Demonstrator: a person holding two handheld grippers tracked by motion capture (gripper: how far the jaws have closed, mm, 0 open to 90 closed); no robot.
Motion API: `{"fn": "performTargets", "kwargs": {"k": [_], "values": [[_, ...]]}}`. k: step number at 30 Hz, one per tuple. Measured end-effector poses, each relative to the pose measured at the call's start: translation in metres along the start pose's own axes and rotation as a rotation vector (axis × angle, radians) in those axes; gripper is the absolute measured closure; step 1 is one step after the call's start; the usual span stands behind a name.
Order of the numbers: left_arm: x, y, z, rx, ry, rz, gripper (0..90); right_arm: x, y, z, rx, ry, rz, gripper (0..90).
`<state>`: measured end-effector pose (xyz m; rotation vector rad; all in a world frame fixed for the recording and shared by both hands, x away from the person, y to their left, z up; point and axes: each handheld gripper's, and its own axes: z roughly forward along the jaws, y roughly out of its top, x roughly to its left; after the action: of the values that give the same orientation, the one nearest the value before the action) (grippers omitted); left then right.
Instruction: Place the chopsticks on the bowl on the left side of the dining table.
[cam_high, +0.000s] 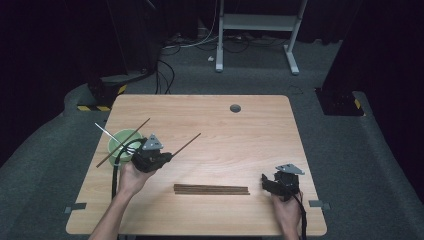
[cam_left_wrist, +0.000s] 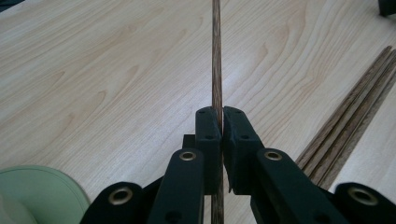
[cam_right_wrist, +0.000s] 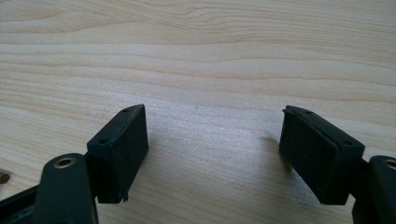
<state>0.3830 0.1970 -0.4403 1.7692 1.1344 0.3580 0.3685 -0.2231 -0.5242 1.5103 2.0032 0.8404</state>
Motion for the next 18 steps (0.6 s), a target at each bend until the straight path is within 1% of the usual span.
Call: {"fn": "performTargets", "kwargs": {"k": [3,4,5,7,8,9,13,14,15,16,18], "values": [[0.003,0.001,-0.005,0.002,0.01,0.011,84.7,0.0,0.0,0.0,0.0,0.0,0.0,23.2],[0.004,0.002,-0.006,-0.005,0.013,0.002,84.7,0.0,0.0,0.0,0.0,0.0,0.0,23.2],[0.006,0.002,-0.008,-0.002,0.017,0.004,84.7,0.0,0.0,0.0,0.0,0.0,0.0,23.2],[0.009,0.003,-0.011,-0.013,0.025,-0.007,84.7,0.0,0.0,0.0,0.0,0.0,0.0,23.2],[0.011,0.003,-0.013,-0.008,0.029,0.001,84.7,0.0,0.0,0.0,0.0,0.0,0.0,23.2],[0.012,0.003,-0.014,-0.017,0.032,-0.009,84.7,0.0,0.0,0.0,0.0,0.0,0.0,23.2],[0.017,0.003,-0.021,-0.027,0.044,-0.02,84.7,0.0,0.0,0.0,0.0,0.0,0.0,23.2],[0.018,0.003,-0.023,-0.035,0.045,-0.028,84.7,0.0,0.0,0.0,0.0,0.0,0.0,23.2],[0.02,0.004,-0.025,-0.03,0.048,-0.023,84.7,0.0,0.0,0.0,0.0,0.0,0.0,23.2],[0.02,0.004,-0.026,-0.038,0.052,-0.031,84.7,0.0,0.0,0.0,0.0,0.0,0.0,23.2],[0.023,0.004,-0.03,-0.039,0.058,-0.028,84.7,0.0,0.0,0.0,0.0,0.0,0.0,23.2]]}}
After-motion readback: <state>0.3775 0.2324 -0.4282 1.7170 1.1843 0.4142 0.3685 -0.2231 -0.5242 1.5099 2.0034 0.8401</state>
